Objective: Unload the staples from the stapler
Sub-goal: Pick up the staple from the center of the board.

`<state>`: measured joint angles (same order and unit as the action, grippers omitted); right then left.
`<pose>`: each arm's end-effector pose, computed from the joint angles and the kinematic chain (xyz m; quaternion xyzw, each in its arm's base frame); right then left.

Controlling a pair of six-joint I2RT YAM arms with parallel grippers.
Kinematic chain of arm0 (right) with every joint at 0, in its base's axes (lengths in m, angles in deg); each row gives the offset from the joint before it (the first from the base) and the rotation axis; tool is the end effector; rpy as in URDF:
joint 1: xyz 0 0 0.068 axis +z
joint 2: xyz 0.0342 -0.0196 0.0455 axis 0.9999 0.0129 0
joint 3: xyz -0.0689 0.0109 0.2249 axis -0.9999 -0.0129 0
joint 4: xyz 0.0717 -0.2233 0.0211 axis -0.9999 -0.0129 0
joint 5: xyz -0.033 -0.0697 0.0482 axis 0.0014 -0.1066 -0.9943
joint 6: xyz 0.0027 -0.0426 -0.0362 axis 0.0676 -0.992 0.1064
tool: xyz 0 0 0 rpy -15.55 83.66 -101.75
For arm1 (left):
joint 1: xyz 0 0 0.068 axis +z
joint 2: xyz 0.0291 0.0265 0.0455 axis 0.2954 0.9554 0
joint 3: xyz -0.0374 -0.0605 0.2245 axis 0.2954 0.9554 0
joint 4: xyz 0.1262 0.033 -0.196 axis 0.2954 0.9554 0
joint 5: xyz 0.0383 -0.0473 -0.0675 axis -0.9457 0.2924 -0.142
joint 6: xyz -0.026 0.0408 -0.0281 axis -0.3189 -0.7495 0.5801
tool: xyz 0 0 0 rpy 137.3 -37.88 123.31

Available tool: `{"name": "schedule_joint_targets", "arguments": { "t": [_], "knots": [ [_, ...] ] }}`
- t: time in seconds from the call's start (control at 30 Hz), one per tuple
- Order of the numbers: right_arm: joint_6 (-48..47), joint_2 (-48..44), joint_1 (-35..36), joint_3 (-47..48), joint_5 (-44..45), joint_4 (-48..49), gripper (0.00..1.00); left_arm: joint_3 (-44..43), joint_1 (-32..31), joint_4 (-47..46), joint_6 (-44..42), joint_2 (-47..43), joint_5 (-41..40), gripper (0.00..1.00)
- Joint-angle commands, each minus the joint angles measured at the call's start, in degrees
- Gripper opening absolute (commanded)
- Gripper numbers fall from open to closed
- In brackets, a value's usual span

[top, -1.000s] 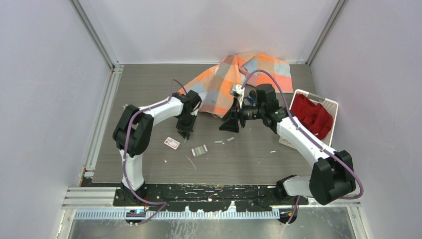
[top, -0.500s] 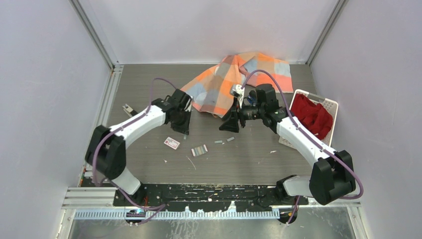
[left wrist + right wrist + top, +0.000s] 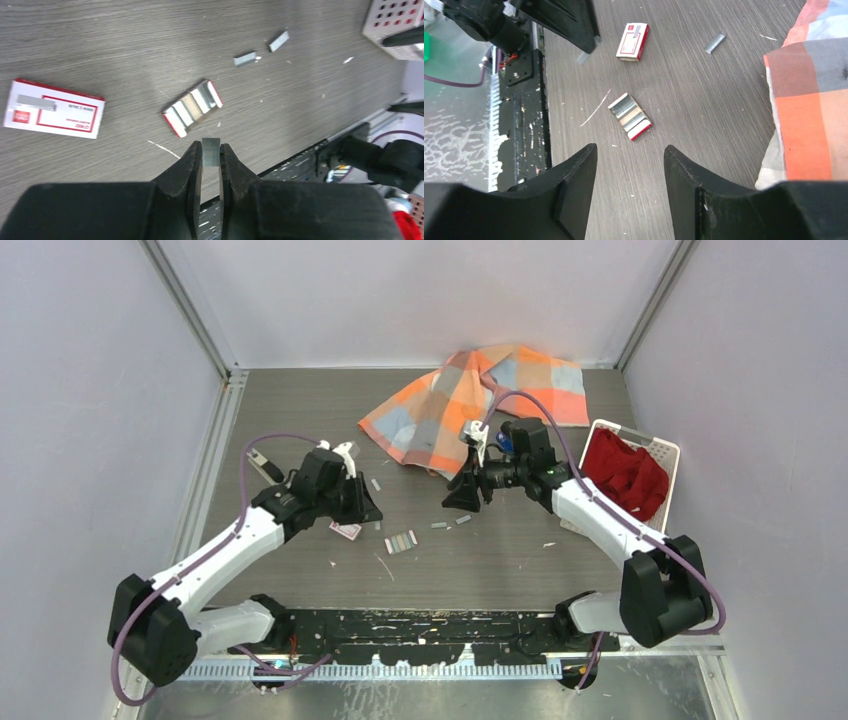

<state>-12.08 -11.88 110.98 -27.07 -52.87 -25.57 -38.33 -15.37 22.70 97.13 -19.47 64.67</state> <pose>0.2322 0.1271 0.2385 -0.4441 0.6795 0.4443 0.3791 0.1900 -0.1296 0.2270 -0.0115 0.9262 -0.2821 0.2499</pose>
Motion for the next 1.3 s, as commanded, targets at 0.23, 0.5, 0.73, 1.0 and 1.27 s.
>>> {"name": "schedule_joint_targets", "arguments": {
  "t": [0.23, 0.5, 0.73, 1.0, 1.27],
  "knots": [
    [-6.8, 6.9, 3.5, 1.6, 10.9, -2.0, 0.51, 8.7, -2.2, -12.3, 14.7, -8.1, -0.6, 0.03],
    [-3.8, 12.2, 7.2, 3.7, 15.9, -3.5, 0.39, 11.1, -6.4, -13.5, 20.9, -7.8, -8.8, 0.03],
    [0.5, 15.1, 10.7, 3.9, 16.9, -2.1, 0.38, 9.4, -9.6, -10.0, 23.1, -4.4, -15.5, 0.03],
    [8.1, 19.1, 13.0, 3.2, 19.2, 0.7, 0.35, 6.6, -14.3, -6.2, 26.5, -0.6, -22.4, 0.03],
    [14.7, 22.6, 14.8, 4.0, 24.8, 2.6, 0.34, 3.1, -16.7, -4.0, 29.1, 4.7, -25.7, 0.03]
  ]
}}
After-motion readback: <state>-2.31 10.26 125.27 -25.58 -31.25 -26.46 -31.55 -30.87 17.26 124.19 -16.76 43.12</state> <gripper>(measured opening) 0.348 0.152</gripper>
